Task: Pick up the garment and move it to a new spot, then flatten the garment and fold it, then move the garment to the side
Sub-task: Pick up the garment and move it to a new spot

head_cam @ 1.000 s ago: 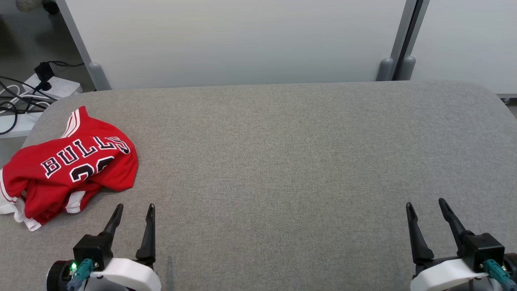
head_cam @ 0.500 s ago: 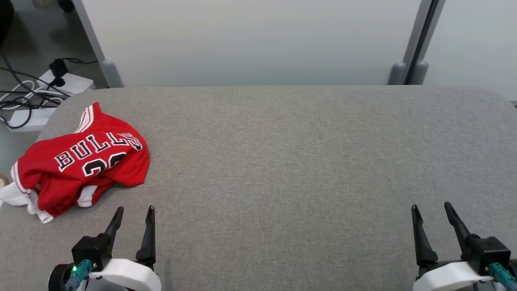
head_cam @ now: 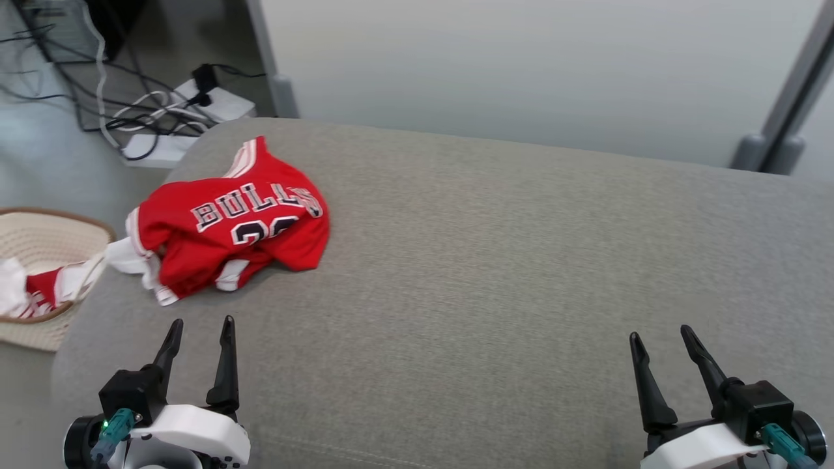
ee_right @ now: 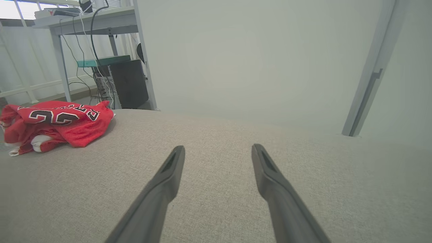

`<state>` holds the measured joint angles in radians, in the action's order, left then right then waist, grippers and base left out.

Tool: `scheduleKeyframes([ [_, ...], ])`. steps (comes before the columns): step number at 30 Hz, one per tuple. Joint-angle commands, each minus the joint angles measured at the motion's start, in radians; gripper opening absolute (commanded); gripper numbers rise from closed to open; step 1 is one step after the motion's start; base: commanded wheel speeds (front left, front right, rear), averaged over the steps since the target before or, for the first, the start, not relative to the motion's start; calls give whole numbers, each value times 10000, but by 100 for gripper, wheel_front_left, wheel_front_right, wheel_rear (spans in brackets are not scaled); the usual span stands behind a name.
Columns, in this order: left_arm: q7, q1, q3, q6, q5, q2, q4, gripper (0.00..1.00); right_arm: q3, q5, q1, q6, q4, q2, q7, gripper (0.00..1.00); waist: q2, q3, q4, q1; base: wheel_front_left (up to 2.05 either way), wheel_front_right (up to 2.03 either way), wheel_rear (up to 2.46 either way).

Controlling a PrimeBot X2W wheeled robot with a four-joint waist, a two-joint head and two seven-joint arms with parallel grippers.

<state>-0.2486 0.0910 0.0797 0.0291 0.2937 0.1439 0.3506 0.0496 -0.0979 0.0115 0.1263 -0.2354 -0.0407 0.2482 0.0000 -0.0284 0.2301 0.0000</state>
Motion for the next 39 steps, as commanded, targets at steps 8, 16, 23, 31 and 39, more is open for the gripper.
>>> scheduleKeyframes([
  [8, -113, 375, -464, 169, 237, 177, -280, 100, 551, -367, 241, 44, 405, -97, 134, 100, 0, 1, 1269, 0, 0, 0, 0],
  [16, -112, 412, -445, 217, 297, 204, -245, 100, 643, -435, 220, 44, 406, -96, 134, 100, 0, 88, 1508, 0, 0, 0, 0],
  [23, -115, 466, -430, 244, 359, 228, -208, 100, 679, -449, 267, 44, 346, -96, 135, 100, 0, 140, 1503, 0, 0, 0, 0],
  [31, -110, 685, -406, 92, 542, 274, -306, 100, 683, -468, 291, 44, 367, -95, 135, 100, 0, 194, 1444, 0, 0, 0, 0],
  [39, 533, 2420, -587, -156, 584, 1099, -1770, 100, 760, -378, 448, 44, 529, -95, 135, 100, 0, 607, 1276, 0, 0, 0, 0],
])
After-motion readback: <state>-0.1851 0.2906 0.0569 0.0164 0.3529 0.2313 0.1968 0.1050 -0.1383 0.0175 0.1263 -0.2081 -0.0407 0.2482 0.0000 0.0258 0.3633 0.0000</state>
